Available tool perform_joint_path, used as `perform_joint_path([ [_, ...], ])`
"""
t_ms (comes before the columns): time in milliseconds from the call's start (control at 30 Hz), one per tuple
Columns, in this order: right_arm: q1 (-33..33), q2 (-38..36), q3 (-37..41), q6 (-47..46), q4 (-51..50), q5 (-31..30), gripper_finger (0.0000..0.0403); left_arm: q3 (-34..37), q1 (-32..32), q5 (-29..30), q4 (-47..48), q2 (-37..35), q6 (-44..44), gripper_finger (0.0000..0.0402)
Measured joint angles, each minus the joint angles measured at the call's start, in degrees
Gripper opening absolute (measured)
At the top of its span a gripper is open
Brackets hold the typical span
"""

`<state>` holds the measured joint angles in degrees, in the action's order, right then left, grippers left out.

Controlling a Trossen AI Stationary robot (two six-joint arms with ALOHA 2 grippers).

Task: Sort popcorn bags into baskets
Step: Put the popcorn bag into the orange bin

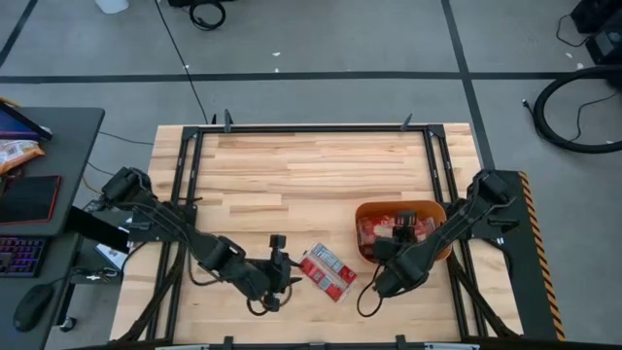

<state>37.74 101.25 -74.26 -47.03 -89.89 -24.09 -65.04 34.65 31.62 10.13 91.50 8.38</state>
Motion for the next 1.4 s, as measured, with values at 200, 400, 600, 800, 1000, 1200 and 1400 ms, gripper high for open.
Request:
perform_joint_path([
  [200, 0.0, -4.0, -1.4, -4.3, -0.2, 2.3, 0.0168, 0.0, -0.6, -0.1, 1.3, 6.5, -0.8, 0.0177],
  [400, 0.4, -9.1, -5.9, -8.3, 0.6, -0.2, 0.0193, 0.0, -2.2, -0.4, 1.2, 11.9, -4.8, 0.0193],
  [600, 2.3, -11.2, -7.5, -5.0, 12.6, -10.1, 0.0193, 0.0, -3.8, -3.0, 0.5, 17.5, -6.2, 0.0188],
  [800, 3.0, -11.3, -7.5, 3.6, 25.3, -14.1, 0.0192, 0.0, -2.4, 1.1, 0.5, 21.3, -15.2, 0.0188],
  [1000, 3.0, -11.3, -7.5, 8.3, 31.8, -14.4, 0.0192, 0.0, -2.0, 6.9, 0.2, 23.7, -19.9, 0.0187],
  [1200, 3.2, -9.9, -6.9, 16.1, 38.9, -12.4, 0.0192, -0.2, -3.3, 4.5, 0.8, 24.5, -20.0, 0.0137],
  [1400, 3.2, -5.6, -6.9, 22.7, 45.1, -11.8, 0.0192, -0.1, -3.7, 1.7, 0.6, 24.5, -19.6, 0.0019],
])
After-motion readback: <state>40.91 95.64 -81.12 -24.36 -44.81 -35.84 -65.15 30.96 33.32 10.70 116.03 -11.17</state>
